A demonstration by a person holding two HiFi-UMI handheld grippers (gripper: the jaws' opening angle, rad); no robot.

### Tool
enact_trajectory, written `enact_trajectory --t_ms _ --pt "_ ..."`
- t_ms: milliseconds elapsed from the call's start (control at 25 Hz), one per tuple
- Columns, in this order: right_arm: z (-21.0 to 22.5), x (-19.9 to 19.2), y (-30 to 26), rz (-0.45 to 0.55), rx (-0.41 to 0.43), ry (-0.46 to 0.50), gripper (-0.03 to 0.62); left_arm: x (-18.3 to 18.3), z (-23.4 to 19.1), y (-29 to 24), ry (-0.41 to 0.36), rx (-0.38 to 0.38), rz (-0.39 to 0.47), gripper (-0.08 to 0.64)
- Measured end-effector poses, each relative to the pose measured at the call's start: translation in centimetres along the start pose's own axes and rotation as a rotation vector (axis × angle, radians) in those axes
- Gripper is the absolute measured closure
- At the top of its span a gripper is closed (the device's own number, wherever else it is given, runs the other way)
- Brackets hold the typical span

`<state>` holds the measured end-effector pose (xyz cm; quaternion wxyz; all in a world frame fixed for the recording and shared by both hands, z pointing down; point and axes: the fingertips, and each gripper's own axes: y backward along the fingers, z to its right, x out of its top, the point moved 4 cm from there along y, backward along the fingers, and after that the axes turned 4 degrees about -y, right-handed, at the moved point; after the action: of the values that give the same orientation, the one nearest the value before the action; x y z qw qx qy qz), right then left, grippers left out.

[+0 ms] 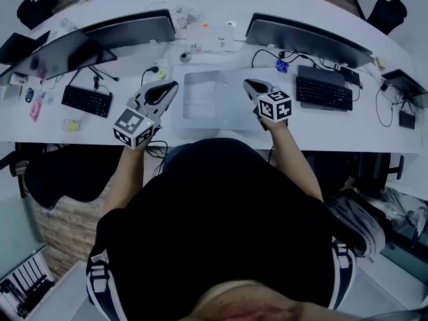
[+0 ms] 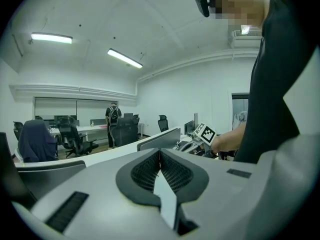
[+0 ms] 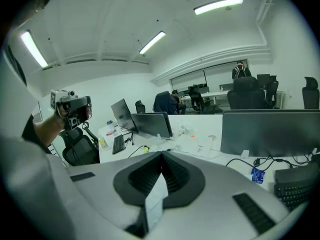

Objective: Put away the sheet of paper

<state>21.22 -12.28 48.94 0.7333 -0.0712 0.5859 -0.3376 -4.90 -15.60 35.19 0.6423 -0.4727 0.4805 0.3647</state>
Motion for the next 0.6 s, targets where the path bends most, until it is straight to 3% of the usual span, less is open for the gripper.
enact_trajectory --t_ms 600 --pt "0.2 4.3 3.6 0.109 -0.002 0.046 0.577 1.8 0.9 -2.2 -0.036 -0.018 0.029 0.538"
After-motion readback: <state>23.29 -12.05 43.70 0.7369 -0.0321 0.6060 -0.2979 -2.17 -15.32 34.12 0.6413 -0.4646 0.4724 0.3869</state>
